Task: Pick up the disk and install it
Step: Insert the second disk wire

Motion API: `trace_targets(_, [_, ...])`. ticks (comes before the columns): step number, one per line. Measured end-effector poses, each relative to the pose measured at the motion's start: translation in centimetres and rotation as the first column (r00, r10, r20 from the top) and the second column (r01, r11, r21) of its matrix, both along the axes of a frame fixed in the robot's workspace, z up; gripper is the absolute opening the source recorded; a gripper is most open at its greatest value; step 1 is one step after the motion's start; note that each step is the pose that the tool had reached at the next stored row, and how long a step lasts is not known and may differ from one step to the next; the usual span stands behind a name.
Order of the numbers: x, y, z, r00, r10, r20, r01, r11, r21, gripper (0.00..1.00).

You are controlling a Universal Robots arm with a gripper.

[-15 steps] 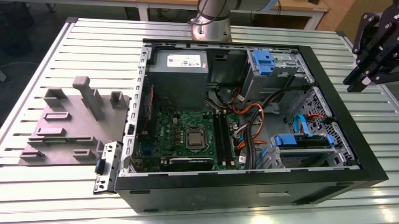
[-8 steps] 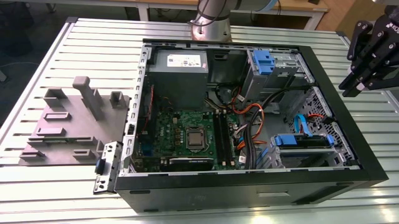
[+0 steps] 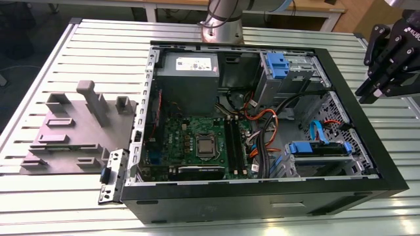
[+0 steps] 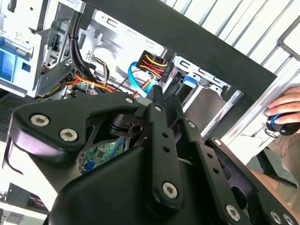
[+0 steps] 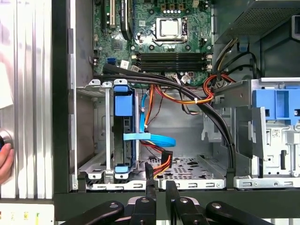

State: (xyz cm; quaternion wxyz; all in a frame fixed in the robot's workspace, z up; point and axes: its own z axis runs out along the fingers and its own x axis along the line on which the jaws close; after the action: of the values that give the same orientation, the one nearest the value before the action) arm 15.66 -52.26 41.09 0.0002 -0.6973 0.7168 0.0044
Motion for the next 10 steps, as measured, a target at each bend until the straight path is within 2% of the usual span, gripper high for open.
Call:
trace_targets(6, [0.01, 0.0, -0.15, 1.0, 0.0, 0.0, 0.0, 1.0, 0.0, 0.24])
trace_targets(10, [0.42, 0.01, -0.18, 1.0, 0.0, -0.0005, 0.0, 1.0, 0.0001, 0.24])
